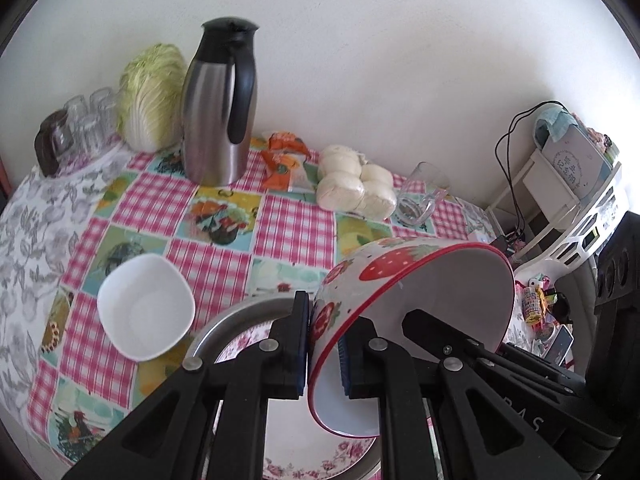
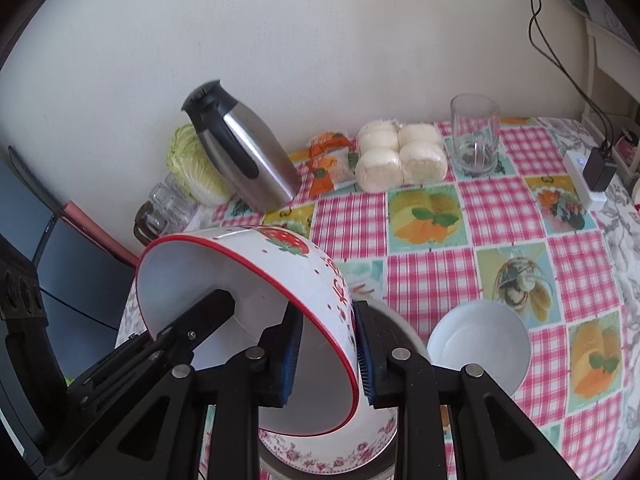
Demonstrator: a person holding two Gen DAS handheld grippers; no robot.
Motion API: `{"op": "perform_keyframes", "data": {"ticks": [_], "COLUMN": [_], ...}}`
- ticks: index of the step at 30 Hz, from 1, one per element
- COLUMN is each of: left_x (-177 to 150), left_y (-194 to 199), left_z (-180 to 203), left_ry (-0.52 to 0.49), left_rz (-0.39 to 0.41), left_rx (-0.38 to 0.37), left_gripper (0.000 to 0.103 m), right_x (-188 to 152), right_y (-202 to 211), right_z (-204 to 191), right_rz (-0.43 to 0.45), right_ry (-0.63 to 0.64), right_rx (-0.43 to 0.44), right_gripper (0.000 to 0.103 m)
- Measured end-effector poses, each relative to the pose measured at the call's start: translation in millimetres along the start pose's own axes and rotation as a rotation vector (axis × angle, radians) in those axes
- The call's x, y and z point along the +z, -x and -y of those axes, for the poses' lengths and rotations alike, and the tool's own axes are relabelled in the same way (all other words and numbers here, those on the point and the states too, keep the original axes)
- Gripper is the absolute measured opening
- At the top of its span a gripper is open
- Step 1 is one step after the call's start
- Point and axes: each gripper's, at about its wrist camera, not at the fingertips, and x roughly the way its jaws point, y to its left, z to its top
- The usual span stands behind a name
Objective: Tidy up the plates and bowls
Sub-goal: 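Lift the red-rimmed bowl with both grippers and lower it into the basin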
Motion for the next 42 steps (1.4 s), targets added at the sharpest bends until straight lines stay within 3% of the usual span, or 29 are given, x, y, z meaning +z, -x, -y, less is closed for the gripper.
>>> {"op": "perform_keyframes", "data": {"ticks": [8,21,42], "left_x": [-21,-52,-61], "left_y": [-12,-55,-83], "left_z": [-15,-21,-32], "left_ry": [0.03,0.04,0.073], "left_rz": [-0.06,-0.221,-0.333], "left_rx": [0.017,0.085,0.167], "left_gripper": [0.013,0.013,0.015], "right_x": [-29,-60,-75], "right_y": [-27,-67,-103], "right_z": [4,28,35], "right_rz": [-0.093,-0.237,-0.341], "right_ry": [-0.027,-0.113,-0.145], "right_rx": [0.001,-0.021,-0.017], "right_gripper": [0.028,0.028,0.028]}}
